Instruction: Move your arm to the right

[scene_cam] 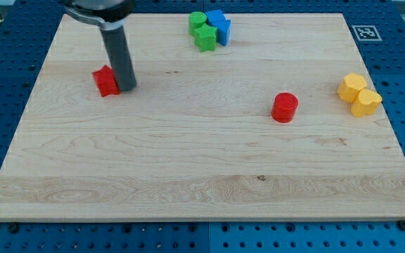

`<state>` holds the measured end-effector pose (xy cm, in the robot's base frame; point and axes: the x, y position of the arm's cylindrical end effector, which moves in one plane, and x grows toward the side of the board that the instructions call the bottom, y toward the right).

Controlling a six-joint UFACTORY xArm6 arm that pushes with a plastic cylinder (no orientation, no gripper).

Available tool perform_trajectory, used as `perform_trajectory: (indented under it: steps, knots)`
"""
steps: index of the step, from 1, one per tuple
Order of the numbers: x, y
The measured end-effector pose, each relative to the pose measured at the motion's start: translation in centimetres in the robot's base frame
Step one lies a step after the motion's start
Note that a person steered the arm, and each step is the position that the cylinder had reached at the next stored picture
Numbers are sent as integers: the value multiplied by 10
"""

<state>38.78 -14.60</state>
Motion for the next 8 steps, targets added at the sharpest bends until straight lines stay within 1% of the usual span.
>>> perform_trajectory:
  steps: [1,3,4,5,7,8]
  knots:
    - [-4,-1]
    - [-4,-32]
    - [-4,-14]
    - [-3,54]
    - [-3,57]
    - [-3,70]
